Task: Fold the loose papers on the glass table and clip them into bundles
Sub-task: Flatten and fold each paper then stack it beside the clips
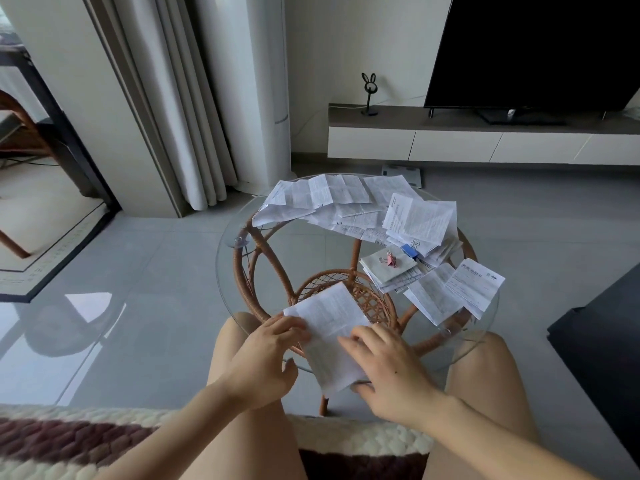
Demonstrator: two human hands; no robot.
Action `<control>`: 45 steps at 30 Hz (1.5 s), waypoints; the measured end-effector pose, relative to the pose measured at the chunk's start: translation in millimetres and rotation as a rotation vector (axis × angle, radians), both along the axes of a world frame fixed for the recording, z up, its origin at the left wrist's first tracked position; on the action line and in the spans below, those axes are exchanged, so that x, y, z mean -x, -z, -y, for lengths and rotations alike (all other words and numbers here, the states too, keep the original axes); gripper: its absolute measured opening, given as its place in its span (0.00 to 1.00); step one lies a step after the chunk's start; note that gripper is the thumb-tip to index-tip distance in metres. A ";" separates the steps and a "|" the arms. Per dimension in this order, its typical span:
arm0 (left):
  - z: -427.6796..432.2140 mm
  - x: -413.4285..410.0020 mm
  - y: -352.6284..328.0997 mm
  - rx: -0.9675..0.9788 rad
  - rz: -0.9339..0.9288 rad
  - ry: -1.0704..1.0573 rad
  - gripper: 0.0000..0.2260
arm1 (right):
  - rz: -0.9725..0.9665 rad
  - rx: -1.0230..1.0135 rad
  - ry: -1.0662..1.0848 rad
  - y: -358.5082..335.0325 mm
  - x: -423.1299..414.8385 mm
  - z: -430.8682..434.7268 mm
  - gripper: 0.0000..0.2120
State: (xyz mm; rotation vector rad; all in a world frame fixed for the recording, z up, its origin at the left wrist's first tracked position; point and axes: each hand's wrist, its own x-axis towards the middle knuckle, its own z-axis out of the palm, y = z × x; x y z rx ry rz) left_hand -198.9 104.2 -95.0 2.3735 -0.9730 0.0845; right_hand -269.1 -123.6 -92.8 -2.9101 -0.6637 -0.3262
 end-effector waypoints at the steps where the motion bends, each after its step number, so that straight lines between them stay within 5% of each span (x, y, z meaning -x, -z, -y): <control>1: -2.1 1.0 2.4 -0.008 -0.029 0.012 0.23 | -0.007 -0.102 0.010 0.4 2.0 -6.1 0.25; 5: -2.0 0.6 -3.8 -0.142 0.061 0.032 0.21 | -0.086 -0.387 0.052 -9.0 0.0 -16.8 0.16; 10: 1.1 -14.1 -12.1 -0.058 0.099 0.015 0.05 | -0.272 -0.316 0.005 -22.0 -20.2 2.4 0.15; 14: 3.1 -19.5 -10.2 0.001 0.130 -0.068 0.14 | -0.392 -0.380 0.093 -29.9 -32.3 15.8 0.09; 18: 6.1 -13.6 -8.8 0.044 0.067 -0.304 0.17 | -0.437 -0.541 0.278 -32.1 -52.2 13.6 0.17; 21: 14.7 -1.6 -17.0 0.073 -0.056 -0.472 0.12 | -0.399 -0.493 0.375 -30.2 -64.8 4.0 0.12; 26: 22.0 3.5 -18.1 0.094 -0.089 -0.581 0.18 | -0.313 -0.363 0.485 -17.7 -73.0 -7.4 0.16; 40: 17.9 4.6 -8.8 0.062 -0.026 -0.570 0.16 | -0.333 -0.223 0.545 -21.6 -74.3 -14.8 0.14; 45: 14.5 -2.5 10.9 -0.005 0.223 -0.225 0.08 | -0.350 -0.218 0.565 -22.2 -76.1 -16.6 0.15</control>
